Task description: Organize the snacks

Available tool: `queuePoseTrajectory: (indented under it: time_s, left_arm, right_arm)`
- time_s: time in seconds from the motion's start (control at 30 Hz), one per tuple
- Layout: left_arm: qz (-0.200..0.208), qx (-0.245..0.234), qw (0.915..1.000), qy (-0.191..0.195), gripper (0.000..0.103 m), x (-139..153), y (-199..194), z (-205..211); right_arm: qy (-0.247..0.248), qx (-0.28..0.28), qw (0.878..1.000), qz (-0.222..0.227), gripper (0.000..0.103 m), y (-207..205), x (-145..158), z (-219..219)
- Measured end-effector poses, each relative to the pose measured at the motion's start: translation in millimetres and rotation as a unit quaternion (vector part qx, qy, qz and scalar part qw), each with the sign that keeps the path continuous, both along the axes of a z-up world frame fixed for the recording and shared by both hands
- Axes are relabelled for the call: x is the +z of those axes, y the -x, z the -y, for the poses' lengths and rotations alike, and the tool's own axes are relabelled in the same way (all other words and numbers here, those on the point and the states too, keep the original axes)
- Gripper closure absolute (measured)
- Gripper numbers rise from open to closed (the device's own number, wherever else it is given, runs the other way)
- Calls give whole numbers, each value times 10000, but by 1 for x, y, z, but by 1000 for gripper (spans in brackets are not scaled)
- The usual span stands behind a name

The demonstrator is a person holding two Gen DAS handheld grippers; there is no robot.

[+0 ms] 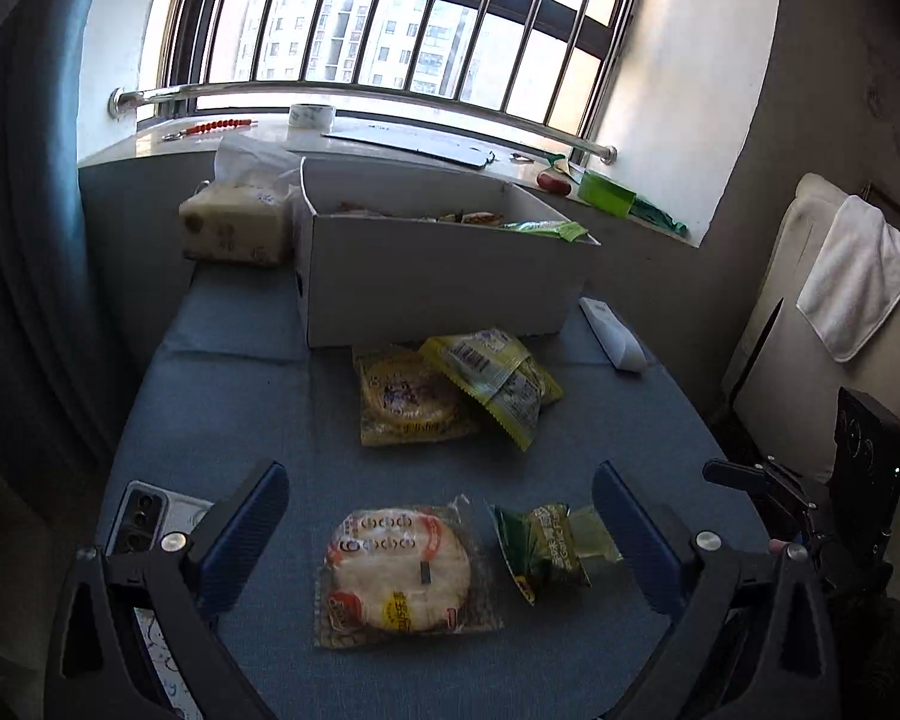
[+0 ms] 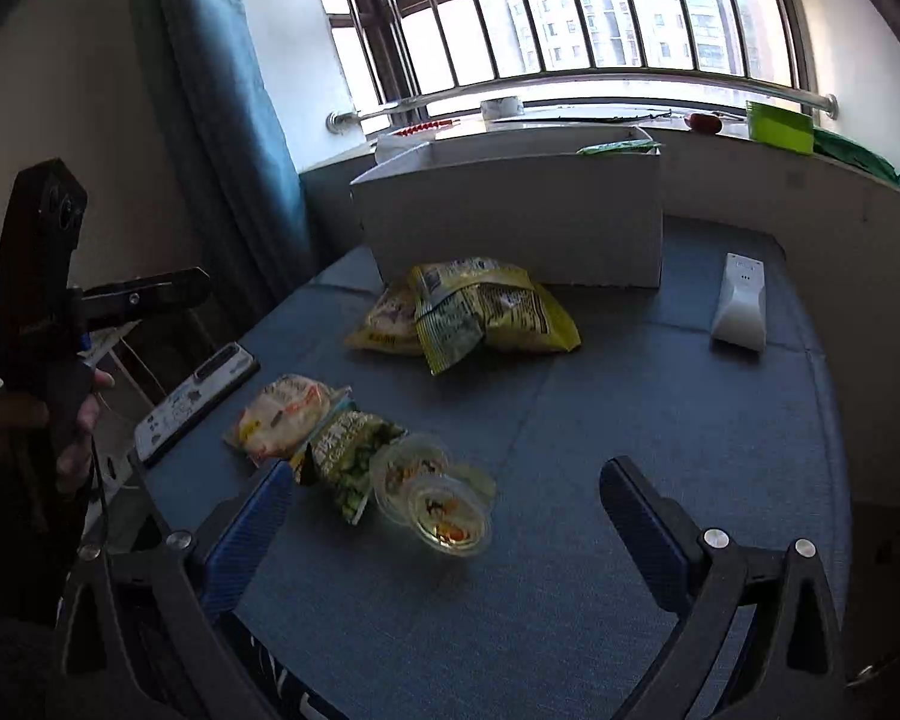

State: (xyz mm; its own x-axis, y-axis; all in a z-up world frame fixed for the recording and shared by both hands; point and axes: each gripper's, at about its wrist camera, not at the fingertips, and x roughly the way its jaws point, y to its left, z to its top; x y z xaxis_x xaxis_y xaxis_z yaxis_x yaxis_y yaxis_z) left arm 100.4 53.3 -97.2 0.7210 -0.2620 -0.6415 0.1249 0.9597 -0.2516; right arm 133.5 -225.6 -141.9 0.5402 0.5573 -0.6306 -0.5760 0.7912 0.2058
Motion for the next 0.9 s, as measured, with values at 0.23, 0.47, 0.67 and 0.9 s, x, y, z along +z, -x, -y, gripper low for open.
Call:
queuePoseTrajectory:
  time_s: [0.23, 0.47, 0.67, 0.9]
  left_arm:
    - [-439, 103, 9990, -6, 0, -33, 13, -3]
    - [-585, 79, 9982, -75, 0, -43, 15, -2]
    - [-733, -5, 9971, -199, 0, -53, 12, 2]
    - [-987, -103, 9939, -484, 0, -69, 2, 11]
  right_arm:
    - [963, -116, 9951, 173, 0, 4, -28, -21]
    - [1089, 63, 9940, 1, 36, -9, -42, -37]
    - [977, 139, 9951, -76, 54, -5, -43, -31]
    - [434, -282, 9985, -189, 54, 1, -30, 1]
